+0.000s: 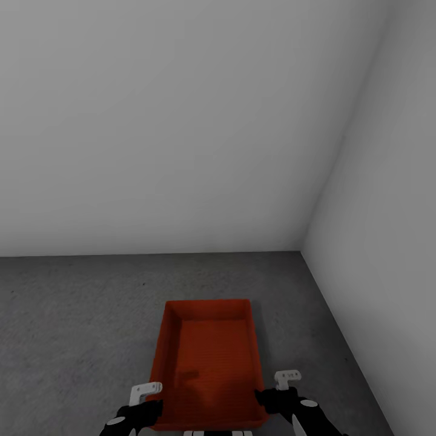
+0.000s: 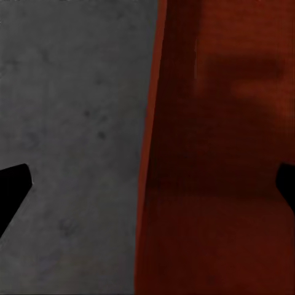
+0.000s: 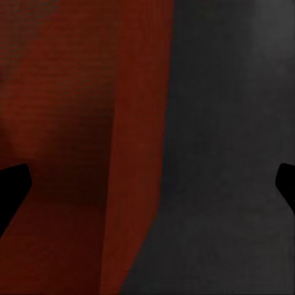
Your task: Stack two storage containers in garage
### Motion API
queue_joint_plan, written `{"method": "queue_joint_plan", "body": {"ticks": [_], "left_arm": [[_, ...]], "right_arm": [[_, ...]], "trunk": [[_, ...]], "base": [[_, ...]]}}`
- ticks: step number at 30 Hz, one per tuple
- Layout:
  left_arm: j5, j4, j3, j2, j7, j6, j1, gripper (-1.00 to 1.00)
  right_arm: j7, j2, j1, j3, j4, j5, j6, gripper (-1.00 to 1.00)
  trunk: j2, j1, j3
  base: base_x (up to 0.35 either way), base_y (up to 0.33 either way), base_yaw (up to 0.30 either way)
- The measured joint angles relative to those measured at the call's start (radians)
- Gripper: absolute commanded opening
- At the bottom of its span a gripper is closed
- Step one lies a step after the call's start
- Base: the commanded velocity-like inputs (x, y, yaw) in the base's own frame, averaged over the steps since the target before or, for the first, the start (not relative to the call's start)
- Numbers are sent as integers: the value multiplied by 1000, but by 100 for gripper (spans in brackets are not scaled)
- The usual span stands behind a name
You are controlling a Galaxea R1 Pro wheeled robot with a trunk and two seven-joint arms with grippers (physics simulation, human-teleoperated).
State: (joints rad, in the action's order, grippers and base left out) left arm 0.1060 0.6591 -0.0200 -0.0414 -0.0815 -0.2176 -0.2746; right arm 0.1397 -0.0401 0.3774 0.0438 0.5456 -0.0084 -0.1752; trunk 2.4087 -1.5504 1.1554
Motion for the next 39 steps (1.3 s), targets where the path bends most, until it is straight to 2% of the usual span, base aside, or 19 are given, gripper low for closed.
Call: {"method": "queue_joint_plan", "body": {"ticks": [29, 39], "left_arm": [[3, 1, 0, 1, 0, 1, 0, 100], [4, 1, 0, 1, 1, 1, 0, 100]], "right_arm": [[0, 0, 1, 0, 0, 0, -1, 100], [0, 0, 0, 0, 0, 0, -1, 100]], "trunk": [[0, 0, 0], [-70, 38, -31]], "base": [[0, 0, 0], [0, 0, 0]]}}
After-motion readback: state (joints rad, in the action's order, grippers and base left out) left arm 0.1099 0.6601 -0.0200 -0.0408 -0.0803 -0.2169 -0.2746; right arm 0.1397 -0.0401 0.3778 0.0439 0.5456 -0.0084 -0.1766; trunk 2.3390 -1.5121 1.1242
